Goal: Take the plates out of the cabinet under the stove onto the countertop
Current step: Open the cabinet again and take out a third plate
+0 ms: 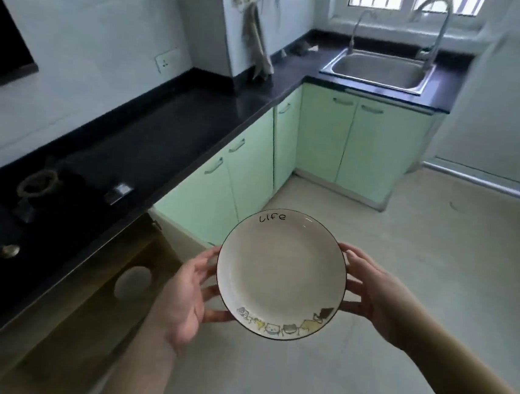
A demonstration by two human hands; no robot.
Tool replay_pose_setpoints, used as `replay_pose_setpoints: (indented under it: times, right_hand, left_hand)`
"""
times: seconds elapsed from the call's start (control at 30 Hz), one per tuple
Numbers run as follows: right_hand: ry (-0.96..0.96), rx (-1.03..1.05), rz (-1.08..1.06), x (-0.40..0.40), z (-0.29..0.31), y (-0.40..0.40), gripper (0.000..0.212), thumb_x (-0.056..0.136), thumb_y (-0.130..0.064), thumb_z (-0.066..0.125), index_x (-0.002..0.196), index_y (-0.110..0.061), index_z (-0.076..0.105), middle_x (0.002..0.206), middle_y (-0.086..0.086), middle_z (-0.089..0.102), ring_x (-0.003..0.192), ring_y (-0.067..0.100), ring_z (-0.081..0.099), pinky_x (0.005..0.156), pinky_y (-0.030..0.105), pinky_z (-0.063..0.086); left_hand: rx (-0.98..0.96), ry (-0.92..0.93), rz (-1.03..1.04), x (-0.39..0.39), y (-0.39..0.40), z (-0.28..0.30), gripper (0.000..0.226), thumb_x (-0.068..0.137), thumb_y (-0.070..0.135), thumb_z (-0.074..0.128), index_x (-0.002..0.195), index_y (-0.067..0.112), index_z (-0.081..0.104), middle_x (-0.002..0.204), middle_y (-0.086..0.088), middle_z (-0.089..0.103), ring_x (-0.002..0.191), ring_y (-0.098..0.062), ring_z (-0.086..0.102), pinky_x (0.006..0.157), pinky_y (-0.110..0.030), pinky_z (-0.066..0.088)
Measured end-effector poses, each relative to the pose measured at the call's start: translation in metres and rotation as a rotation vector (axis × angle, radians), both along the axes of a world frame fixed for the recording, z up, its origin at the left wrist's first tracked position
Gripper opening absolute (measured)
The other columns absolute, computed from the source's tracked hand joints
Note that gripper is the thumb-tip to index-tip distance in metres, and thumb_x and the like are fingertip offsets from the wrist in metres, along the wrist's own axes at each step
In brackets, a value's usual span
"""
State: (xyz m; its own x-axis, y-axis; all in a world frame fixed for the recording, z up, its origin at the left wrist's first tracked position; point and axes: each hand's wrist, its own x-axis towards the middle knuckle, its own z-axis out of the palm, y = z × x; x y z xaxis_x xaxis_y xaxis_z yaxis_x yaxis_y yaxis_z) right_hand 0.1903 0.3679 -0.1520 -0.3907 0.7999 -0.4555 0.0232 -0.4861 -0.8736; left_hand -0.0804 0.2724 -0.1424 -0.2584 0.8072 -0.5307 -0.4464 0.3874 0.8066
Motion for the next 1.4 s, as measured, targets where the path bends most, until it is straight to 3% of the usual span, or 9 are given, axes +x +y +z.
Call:
replay_pose_setpoints:
  times: [0.07,0.27,0.53,0.8,0.93,1.0,1.23,1.4]
  right_hand:
    - [0.022,-0.036,-0.035,0.027,0.003,0.013,0.030,0.101,-0.041,0.040,0.110,-0.044,0.068,0.114,-0.006,0.071,0.102,0.018,0.069,0.071,0.037,0.058]
    - [0.103,-0.144,-0.093,0.050,0.001,0.059,0.033,0.100,-0.044,0.043,0.121,-0.030,0.064,0.116,0.007,0.071,0.100,0.025,0.071,0.071,0.043,0.059]
    - [0.105,-0.151,-0.077,0.010,-0.004,0.144,0.029,0.102,-0.035,0.042,0.116,-0.032,0.067,0.119,0.009,0.069,0.104,0.028,0.069,0.073,0.045,0.059]
    - [0.057,-0.109,-0.057,-0.024,-0.005,0.241,0.026,0.099,-0.024,0.053,0.116,-0.036,0.068,0.111,0.001,0.073,0.094,0.020,0.071,0.071,0.040,0.059]
    - [0.056,-0.127,-0.087,-0.032,-0.016,0.282,0.029,0.099,-0.019,0.052,0.116,-0.037,0.065,0.106,0.004,0.073,0.087,0.017,0.069,0.074,0.043,0.061]
    - [0.054,-0.139,-0.098,-0.033,-0.022,0.306,0.029,0.098,-0.018,0.053,0.119,-0.036,0.063,0.107,0.005,0.073,0.087,0.017,0.068,0.068,0.040,0.061]
    - [0.036,-0.136,-0.022,-0.048,-0.040,0.425,0.031,0.099,-0.018,0.051,0.122,-0.037,0.060,0.102,0.000,0.072,0.084,0.013,0.069,0.064,0.035,0.058]
    - [0.052,-0.133,0.130,-0.079,-0.030,0.508,0.029,0.098,-0.020,0.053,0.116,-0.042,0.063,0.100,-0.001,0.073,0.086,0.011,0.070,0.066,0.036,0.058]
  left_hand:
    - [-0.002,-0.029,-0.022,0.021,0.019,-0.001,0.040,0.099,0.029,0.030,0.116,0.030,0.067,0.118,0.004,0.071,0.100,-0.024,0.062,0.057,-0.047,0.056]
    - [-0.019,0.004,-0.041,0.037,0.062,-0.010,0.035,0.102,0.031,0.037,0.114,0.034,0.070,0.121,-0.001,0.070,0.104,-0.027,0.065,0.064,-0.049,0.056]
    - [0.012,-0.022,-0.013,-0.003,0.135,-0.027,0.035,0.104,0.027,0.038,0.119,0.035,0.068,0.116,-0.005,0.067,0.091,-0.027,0.064,0.058,-0.044,0.056]
    - [0.016,-0.083,-0.049,-0.034,0.231,-0.028,0.032,0.101,0.027,0.045,0.124,0.037,0.066,0.124,0.001,0.068,0.112,-0.035,0.061,0.071,-0.051,0.057]
    - [-0.021,-0.033,-0.082,-0.044,0.283,-0.033,0.034,0.098,0.022,0.050,0.126,0.036,0.063,0.111,-0.001,0.074,0.102,-0.029,0.064,0.069,-0.050,0.058]
    - [-0.032,-0.019,-0.079,-0.046,0.310,-0.037,0.033,0.099,0.019,0.050,0.122,0.037,0.066,0.106,-0.001,0.075,0.097,-0.026,0.066,0.066,-0.048,0.058]
    - [-0.079,0.032,0.050,-0.044,0.405,-0.049,0.039,0.102,0.013,0.047,0.106,0.042,0.074,0.101,0.003,0.073,0.083,-0.016,0.070,0.058,-0.042,0.057]
    - [-0.056,0.061,0.197,-0.055,0.451,-0.032,0.036,0.102,0.014,0.049,0.119,0.039,0.068,0.110,0.002,0.071,0.086,-0.013,0.070,0.060,-0.041,0.058]
